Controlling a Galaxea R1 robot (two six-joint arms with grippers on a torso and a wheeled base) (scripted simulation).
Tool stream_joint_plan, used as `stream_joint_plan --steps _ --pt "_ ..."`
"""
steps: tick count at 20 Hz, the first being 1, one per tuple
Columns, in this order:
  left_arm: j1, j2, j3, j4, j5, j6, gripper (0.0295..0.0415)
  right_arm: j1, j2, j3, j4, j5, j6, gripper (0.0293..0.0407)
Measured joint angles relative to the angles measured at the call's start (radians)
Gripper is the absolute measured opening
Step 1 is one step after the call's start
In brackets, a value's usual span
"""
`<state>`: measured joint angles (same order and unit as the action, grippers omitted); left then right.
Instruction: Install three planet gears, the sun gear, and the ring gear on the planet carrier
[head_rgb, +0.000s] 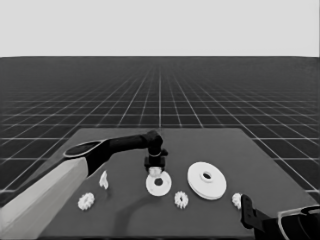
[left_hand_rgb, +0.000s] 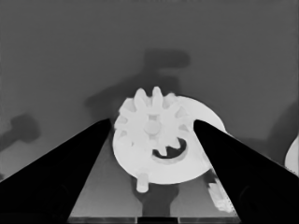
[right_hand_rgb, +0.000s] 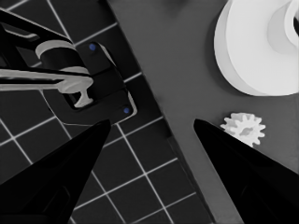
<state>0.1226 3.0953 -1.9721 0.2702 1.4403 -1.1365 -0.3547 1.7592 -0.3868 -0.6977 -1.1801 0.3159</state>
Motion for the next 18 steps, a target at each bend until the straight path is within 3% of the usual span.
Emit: stream_joint_plan --steps 6,9,16,17,18 --pt "0.000 0.000 0.000 0.000 0.000 0.000 0.0385 0.000 0.000 0.000 0.000 0.000 0.000 0.0385" --pt "-0.113 -0.036 0.110 -0.096 0.061 -0.061 0.0385 0.000 0.000 0.000 0.000 0.000 0.000 0.0385" --pt "-0.143 -0.039 0.119 -0.125 0.072 -0.066 0.0385 0.000 0.000 0.000 0.000 0.000 0.000 0.0385" --pt "-0.126 -0.315 0.581 -0.093 0.097 -0.290 0.0385 0.000 0.000 0.000 0.000 0.000 0.000 0.0385" --pt "-0.109 -0.634 0.891 -0.080 0.096 -0.278 0.0385 0.000 0.000 0.000 0.000 0.000 0.000 0.0385"
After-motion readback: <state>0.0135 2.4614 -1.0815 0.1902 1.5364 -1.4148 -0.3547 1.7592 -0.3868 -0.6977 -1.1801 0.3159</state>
